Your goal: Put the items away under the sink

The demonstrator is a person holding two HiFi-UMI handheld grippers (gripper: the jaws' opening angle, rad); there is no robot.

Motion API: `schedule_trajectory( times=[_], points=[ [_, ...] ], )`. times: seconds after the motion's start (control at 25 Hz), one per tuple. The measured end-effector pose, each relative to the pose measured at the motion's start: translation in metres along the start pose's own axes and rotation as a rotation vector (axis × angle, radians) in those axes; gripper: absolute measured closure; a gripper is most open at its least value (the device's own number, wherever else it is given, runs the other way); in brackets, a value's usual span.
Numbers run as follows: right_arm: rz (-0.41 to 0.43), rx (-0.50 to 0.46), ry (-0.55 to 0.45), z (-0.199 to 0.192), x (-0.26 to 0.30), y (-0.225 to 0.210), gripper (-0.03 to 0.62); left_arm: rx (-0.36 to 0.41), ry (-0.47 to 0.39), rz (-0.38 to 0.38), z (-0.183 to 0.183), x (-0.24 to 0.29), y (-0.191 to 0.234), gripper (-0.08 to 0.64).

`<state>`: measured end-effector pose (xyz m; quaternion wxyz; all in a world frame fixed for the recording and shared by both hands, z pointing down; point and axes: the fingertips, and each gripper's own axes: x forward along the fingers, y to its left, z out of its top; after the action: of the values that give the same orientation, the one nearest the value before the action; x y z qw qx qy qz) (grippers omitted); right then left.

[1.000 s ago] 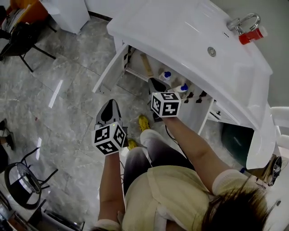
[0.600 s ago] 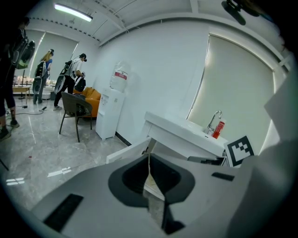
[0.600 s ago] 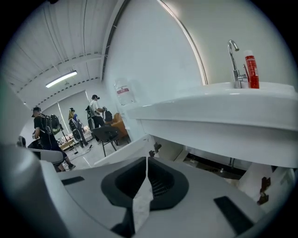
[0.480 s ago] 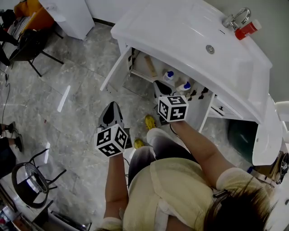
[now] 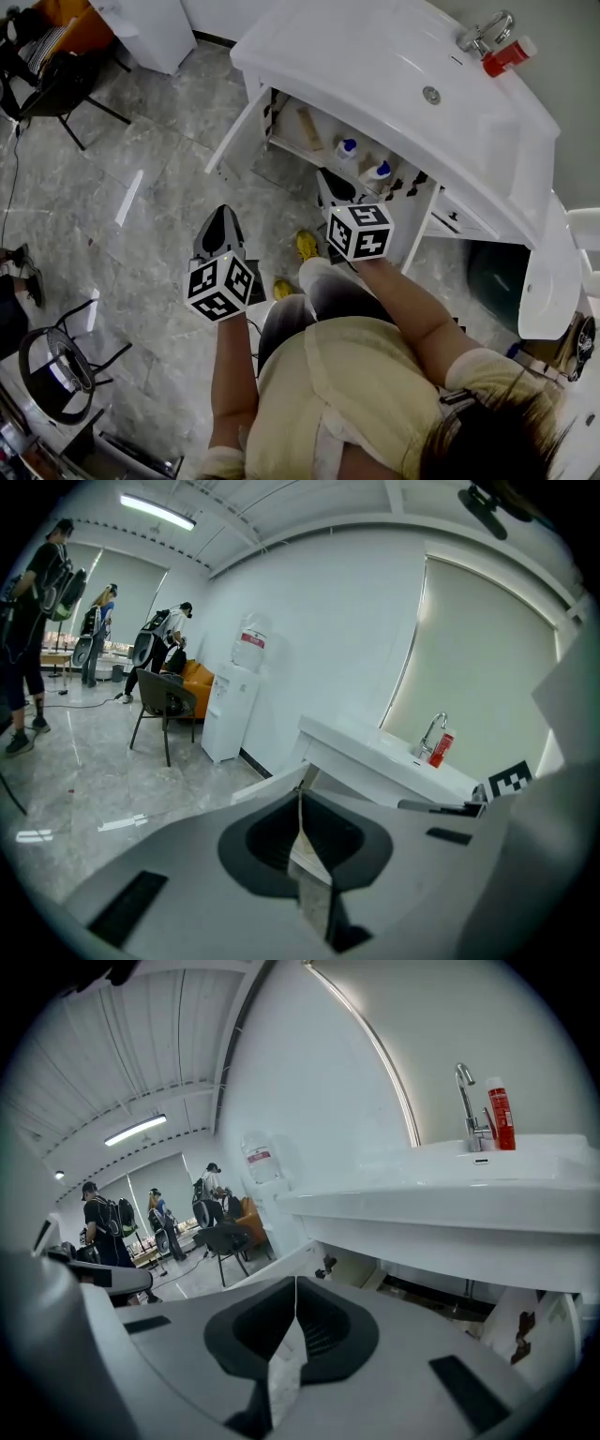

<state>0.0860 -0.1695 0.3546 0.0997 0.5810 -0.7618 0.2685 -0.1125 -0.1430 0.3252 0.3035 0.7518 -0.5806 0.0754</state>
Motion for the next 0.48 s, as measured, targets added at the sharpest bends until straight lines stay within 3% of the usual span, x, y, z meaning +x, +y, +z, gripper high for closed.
schedule_trajectory(
  times=[0.48],
  points=[
    [0.008, -0.015, 0.012, -0.005, -0.016, 0.004, 0.565, 0.027, 0.028, -0.016, -0.003, -0.008, -0.004, 0.515]
  ],
)
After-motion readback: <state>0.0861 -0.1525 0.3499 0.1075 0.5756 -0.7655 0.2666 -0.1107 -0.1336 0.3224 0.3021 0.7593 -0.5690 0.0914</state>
